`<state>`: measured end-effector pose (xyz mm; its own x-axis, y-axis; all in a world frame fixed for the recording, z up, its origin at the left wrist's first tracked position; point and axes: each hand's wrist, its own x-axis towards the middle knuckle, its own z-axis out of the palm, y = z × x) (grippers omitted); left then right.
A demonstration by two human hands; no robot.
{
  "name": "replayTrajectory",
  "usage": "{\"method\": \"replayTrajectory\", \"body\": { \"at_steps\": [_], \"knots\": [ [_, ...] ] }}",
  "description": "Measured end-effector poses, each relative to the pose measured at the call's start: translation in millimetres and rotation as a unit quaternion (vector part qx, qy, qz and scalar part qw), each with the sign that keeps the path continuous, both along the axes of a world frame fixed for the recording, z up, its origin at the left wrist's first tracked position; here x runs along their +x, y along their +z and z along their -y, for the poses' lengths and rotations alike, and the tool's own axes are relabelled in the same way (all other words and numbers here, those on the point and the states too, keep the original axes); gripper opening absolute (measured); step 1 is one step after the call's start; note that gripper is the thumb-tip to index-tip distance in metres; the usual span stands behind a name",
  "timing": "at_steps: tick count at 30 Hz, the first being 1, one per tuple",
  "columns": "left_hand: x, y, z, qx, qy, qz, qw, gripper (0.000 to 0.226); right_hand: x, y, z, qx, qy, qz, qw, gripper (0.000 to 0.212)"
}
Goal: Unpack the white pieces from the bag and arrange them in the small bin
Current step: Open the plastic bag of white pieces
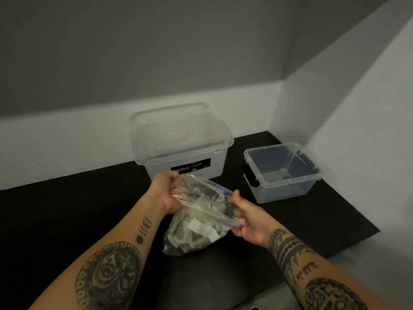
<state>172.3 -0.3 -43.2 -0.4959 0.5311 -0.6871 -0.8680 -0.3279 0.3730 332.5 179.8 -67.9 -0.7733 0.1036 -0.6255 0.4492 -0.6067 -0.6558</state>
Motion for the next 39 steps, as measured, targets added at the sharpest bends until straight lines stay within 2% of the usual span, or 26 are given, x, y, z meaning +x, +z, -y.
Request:
{"method": "replayTrajectory", "body": {
  "at_steps": [3,5,7,9,10,12,15,17,19,21,22,24,26,28,30,33,37,39],
  "knots": [
    [1,1,5,-0.02,-0.069,-0.068,0.995,0.013,-1,-3,2,0.107,0.039,0.004,0.994,0.039],
    [0,3,7,-0.083,-0.147,-0.154,0.973,0.01,-4,-4,0,0.131,0.033,0.015,0.991,0.026],
    [-1,2,7,-0.162,-0.182,-0.228,0.943,0.019,-7,-5,-4,0.067,-0.005,0.01,0.998,0.028],
    [-5,-3,10,-0.226,-0.2,-0.291,0.908,0.048,-11,-7,-7,-0.004,-0.032,-0.004,0.999,0.036],
    [-6,-3,12,-0.247,-0.218,-0.318,0.889,0.054,-12,-9,-8,-0.027,-0.042,-0.01,0.999,0.039],
    [-6,-5,16,-0.274,-0.267,-0.385,0.84,0.049,-14,-12,-8,-0.059,-0.061,-0.019,0.996,0.039],
    [1,-10,13,-0.326,-0.279,-0.482,0.764,0.022,-18,-9,-5,-0.08,-0.078,-0.024,0.993,0.037],
    [1,-17,8,-0.369,-0.259,-0.509,0.734,0.019,-20,-10,-4,-0.096,-0.091,-0.027,0.991,0.044],
    [-1,-23,3,-0.394,-0.25,-0.504,0.727,0.026,-21,-12,-4,-0.115,-0.107,-0.028,0.987,0.055],
    [1,-23,-2,-0.393,-0.237,-0.481,0.747,0.029,-19,-11,-4,-0.139,-0.092,-0.038,0.985,0.061],
    [2,-22,-6,-0.373,-0.225,-0.461,0.773,0.029,-17,-11,-4,-0.133,-0.073,-0.049,0.987,0.06],
    [6,-21,-14,-0.305,-0.182,-0.381,0.854,0.029,-14,-10,-5,-0.079,-0.023,-0.068,0.994,0.052],
    [5,-19,-18,-0.22,-0.119,-0.255,0.934,0.027,-9,-13,-4,-0.007,0.016,-0.066,0.998,0.057],
    [4,-13,-23,-0.121,-0.06,-0.123,0.983,0.028,-5,-13,-2,0.037,0.031,-0.054,0.997,0.055],
    [4,-12,-27,-0.066,-0.016,-0.037,0.997,0.031,-2,-15,-2,0.023,0.01,-0.045,0.999,0.047],
    [-1,-26,-26,-0.038,-0.002,0.018,0.999,0.029,-1,-17,-7,-0.032,-0.047,-0.016,0.998,0.042],
    [-2,-25,-17,-0.031,-0.134,-0.072,0.988,0.036,-1,-16,-18,-0.067,-0.091,0.004,0.994,0.046],
    [1,-18,-18,-0.058,-0.184,-0.162,0.968,0.022,-2,-16,-22,-0.088,-0.116,0.024,0.989,0.049]
  ]
}}
